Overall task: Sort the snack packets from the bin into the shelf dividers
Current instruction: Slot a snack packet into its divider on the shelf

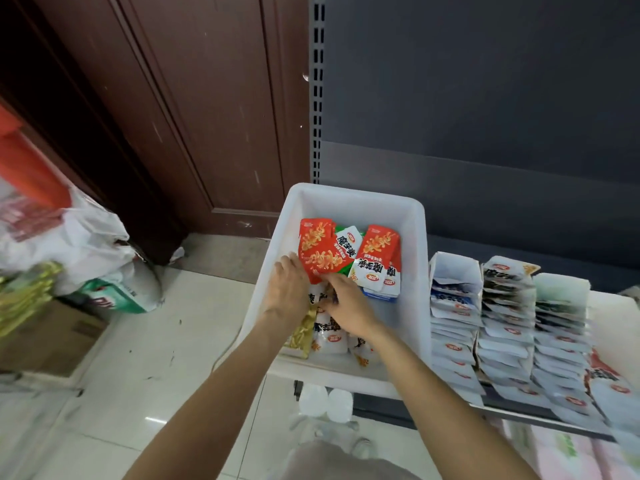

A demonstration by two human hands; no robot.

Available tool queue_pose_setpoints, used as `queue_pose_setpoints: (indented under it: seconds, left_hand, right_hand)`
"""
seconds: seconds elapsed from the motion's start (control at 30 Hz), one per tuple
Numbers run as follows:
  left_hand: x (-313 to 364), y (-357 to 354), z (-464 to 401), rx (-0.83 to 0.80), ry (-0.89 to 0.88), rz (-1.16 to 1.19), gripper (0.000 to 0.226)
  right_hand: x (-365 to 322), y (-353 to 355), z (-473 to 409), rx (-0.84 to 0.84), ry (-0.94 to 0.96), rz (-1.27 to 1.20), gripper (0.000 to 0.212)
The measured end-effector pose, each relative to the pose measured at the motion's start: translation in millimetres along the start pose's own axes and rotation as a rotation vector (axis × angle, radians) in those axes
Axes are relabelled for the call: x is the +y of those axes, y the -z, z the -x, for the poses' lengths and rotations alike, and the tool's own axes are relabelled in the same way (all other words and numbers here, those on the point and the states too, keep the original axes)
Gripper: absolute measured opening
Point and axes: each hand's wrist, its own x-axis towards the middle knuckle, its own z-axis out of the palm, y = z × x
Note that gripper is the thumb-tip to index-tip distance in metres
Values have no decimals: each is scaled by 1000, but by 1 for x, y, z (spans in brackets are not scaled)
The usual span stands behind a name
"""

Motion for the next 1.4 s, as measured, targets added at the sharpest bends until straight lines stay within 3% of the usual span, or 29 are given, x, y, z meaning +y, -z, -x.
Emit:
queue_pose_setpoints:
  seconds: [0.1, 0.2, 0.3, 0.33, 0.4, 0.47, 0.63, 0.73, 0.8, 0.9, 1.03, 1.2, 1.33, 1.4]
  left_hand:
    - [3, 1, 1, -105, 2, 51, 36]
    - [-9, 17, 10, -47, 60, 288, 35]
    - [-29, 35, 27, 139, 96, 838, 32]
    - [-34, 41, 32, 133, 65, 1068, 28]
    - [-35, 53, 40, 15, -22, 1475, 22]
    - [-29, 60, 43, -95, -63, 1629, 22]
    - [4, 70, 37, -203, -251, 1509, 23]
    - [37, 75, 25, -138, -341, 1409, 27]
    - [64, 76, 11, -35, -321, 1383, 27]
    - [110, 82, -10, 8, -364, 1364, 27]
    - [166, 88, -28, -22, -573, 1065, 53]
    - [204, 87, -36, -63, -723, 785, 74]
    - [205, 76, -33, 73, -770, 657, 55]
    - [204, 69, -28, 156, -820, 592, 48]
  right_hand:
    - [-1, 13, 9, 1, -46, -68, 51]
    - [-8, 30, 21, 55, -31, -203, 48]
    - [-24, 55, 38, 166, -59, -523, 51]
    - [-29, 64, 44, 185, -65, -623, 52]
    - [-36, 80, 53, 205, -78, -813, 52]
    - [-38, 95, 60, 243, -89, -934, 49]
    - [-16, 122, 83, 421, -49, -797, 50]
    - [8, 142, 110, 498, -65, -653, 25]
    - [26, 158, 133, 632, -90, -688, 12]
    - [53, 179, 167, 920, -140, -783, 9]
    - [84, 202, 194, 1181, -217, -917, 10]
    - [110, 229, 203, 1253, -295, -878, 13]
    - [119, 247, 192, 1247, -229, -696, 10]
    - [120, 253, 182, 1166, -171, -515, 8]
